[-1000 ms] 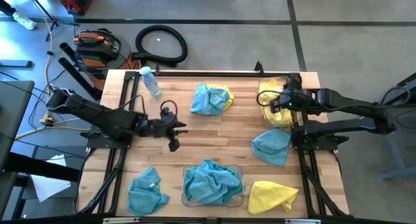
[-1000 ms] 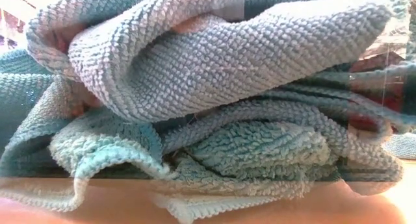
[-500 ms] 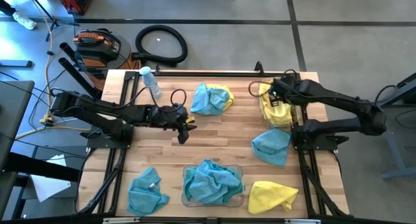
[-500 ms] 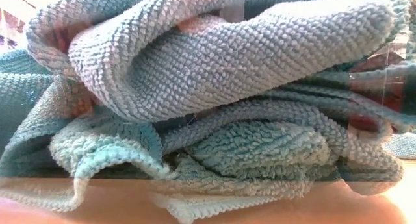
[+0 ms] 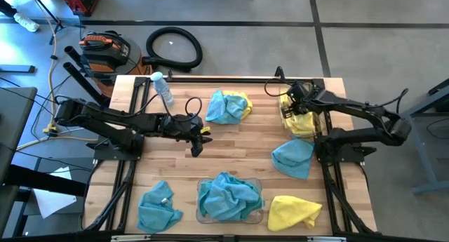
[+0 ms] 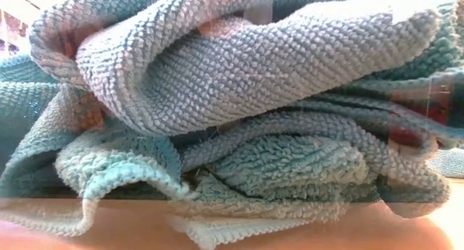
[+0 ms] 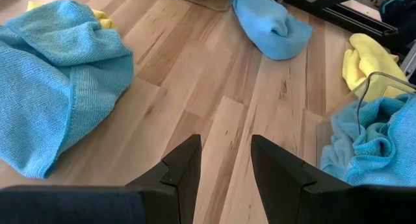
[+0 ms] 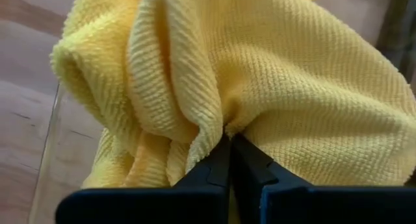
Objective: Sort microfiber towel by color & place in baskets
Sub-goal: Put the yellow microfiber towel into the top transparent bin, then put the blue microfiber towel into the bottom transparent bin
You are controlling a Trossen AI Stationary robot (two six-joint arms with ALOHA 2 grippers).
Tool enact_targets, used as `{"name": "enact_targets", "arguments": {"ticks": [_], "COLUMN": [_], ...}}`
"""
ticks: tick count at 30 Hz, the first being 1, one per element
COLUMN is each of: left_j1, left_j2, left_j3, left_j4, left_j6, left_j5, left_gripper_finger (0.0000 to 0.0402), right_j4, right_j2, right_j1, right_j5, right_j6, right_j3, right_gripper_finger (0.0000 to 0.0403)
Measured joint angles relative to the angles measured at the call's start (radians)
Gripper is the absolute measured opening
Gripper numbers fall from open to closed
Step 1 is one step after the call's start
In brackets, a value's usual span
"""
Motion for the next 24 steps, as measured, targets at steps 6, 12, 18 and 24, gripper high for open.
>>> {"name": "enact_targets", "arguments": {"ticks": [6, 12, 18, 24], "left_j1": [0.0, 0.0, 0.003, 0.006], "left_j2": [0.0, 0.0, 0.0, 0.0], "left_j3": [0.0, 0.0, 0.0, 0.0], "left_j4": [-0.001, -0.007, -0.006, -0.004], "left_j6": [0.0, 0.007, 0.011, 0.019], "left_j5": [0.0, 0.0, -0.029, -0.091], "left_gripper_finger": [0.0124, 0.0124, 0.0124, 0.0124], "right_j4": [-0.071, -0.19, -0.33, -0.352], "right_j2": [-0.023, -0.111, -0.225, -0.396], "right_j1": [0.0, 0.0, 0.001, 0.08], "right_j5": [-0.036, -0.051, -0.052, -0.059], "right_j6": [-0.025, -0.024, -0.016, 0.083], "right_j3": [0.046, 0.127, 0.219, 0.229], "right_gripper_finger": [0.0055, 0.0119, 0.0134, 0.0133]}}
